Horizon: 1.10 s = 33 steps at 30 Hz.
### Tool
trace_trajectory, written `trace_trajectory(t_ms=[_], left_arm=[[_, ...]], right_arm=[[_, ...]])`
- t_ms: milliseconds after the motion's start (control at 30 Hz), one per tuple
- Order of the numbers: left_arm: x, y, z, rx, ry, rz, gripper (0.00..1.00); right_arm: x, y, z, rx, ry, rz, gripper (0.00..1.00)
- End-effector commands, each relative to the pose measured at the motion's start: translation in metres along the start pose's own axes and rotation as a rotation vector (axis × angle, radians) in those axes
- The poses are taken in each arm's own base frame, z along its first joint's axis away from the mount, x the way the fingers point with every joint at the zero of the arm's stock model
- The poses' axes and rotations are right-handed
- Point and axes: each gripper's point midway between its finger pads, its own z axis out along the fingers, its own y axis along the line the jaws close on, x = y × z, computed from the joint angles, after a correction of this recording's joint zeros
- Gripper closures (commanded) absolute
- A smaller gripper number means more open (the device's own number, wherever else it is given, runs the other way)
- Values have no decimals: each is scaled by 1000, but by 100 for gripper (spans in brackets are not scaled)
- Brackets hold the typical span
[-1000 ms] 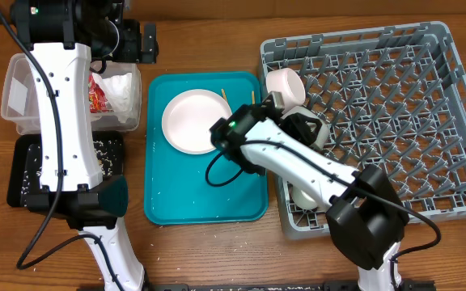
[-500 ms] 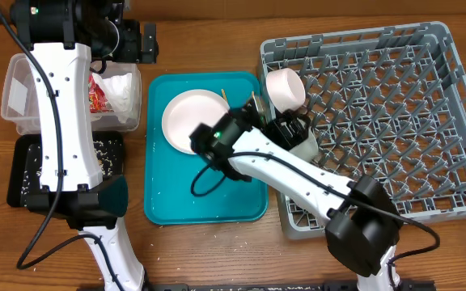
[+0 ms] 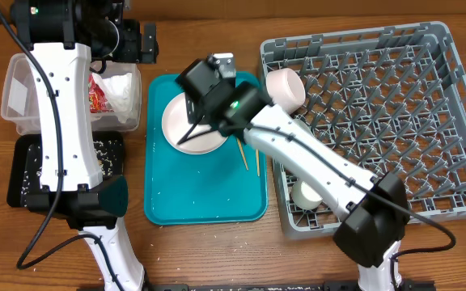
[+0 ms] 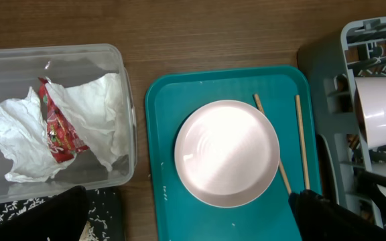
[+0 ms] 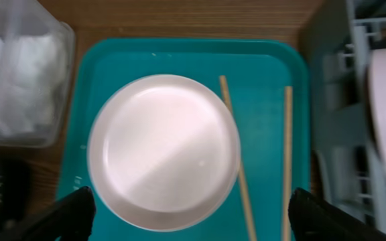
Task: Sort waste into correct bins and load items into the dishwasher
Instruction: 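Grasp the edge of the white plate with the right gripper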
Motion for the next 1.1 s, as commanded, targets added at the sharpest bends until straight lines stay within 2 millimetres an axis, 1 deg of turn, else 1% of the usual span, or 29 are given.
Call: trace_trajectory(t_ms=[0,67,100,133,167,200,267,333,433,500,567,667,833,933,1000,1067], left_arm=[[-3,2,-3,-7,-17,-1,0],[-3,2,-3,-7,-17,-2,0],[-3,2,-3,-7,-16,-2,0],[-3,2,-3,-7,-16,-2,0],[-3,2,-3,-7,-17,-2,0],[-3,2,-3,-7,-17,-2,0],[-3,2,-3,-7,-16,-2,0],[-3,2,-3,-7,-16,-2,0],[-3,2,-3,-7,-16,-2,0],[-3,2,-3,-7,-17,-2,0],[-3,2,-3,-7,-17,-2,0],[-3,2,-3,-7,-16,-2,0],[-3,2,-3,-7,-17,-2,0],[-3,2,-3,-7,-16,-2,0],[-3,2,-3,-7,-16,-1,0],[-3,2,-3,-7,-16,-2,0]], right_arm=[[20,13,21,-118,127,30,14],[29,11,37,-92,160,61,26],[37,8,48,-72,183,82,32],[40,7,53,-62,194,95,37],[47,5,63,-44,214,117,39],[53,4,71,-28,230,133,47],[69,-5,87,22,281,165,59],[80,-16,93,69,320,182,62],[89,-25,96,103,351,191,66],[97,-32,99,144,375,223,66],[104,-35,105,163,396,219,66],[111,-32,112,149,416,222,66],[109,-30,114,140,408,228,74],[115,-33,118,150,414,253,79],[120,-30,121,131,426,258,81],[120,-28,121,123,427,260,83]])
